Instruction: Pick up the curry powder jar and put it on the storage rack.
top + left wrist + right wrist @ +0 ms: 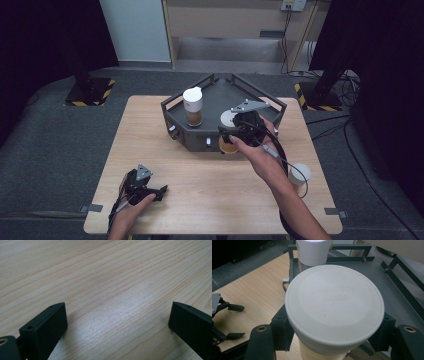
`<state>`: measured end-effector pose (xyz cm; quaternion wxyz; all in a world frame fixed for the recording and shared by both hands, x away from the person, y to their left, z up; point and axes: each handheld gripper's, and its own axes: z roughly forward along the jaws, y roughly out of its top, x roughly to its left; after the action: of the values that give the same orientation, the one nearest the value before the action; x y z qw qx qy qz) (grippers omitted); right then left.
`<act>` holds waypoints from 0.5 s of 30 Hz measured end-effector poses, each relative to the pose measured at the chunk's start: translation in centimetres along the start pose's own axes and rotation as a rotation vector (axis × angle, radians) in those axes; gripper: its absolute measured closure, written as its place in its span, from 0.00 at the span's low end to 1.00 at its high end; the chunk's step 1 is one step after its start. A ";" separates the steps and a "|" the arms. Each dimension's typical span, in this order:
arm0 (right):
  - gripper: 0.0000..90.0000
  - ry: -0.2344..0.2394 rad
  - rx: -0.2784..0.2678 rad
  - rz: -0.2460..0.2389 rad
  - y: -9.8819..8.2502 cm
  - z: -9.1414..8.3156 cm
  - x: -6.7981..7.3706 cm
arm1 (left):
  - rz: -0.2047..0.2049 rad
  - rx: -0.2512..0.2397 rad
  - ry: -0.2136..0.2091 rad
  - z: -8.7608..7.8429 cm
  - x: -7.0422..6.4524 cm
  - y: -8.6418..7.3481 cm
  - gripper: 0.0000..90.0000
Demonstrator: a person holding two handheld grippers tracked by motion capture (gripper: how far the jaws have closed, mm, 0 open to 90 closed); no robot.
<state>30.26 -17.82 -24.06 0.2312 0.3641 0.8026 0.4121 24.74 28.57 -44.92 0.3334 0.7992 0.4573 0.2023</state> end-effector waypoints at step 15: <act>0.38 -0.011 -0.005 0.002 1.8 0.7 -0.4 | 0.001 0.000 0.004 0.0 -0.1 0.0 0.01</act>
<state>31.67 -17.05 -22.87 0.2359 0.3664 0.8001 0.4122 24.69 28.50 -44.91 0.3323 0.7990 0.4578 0.2040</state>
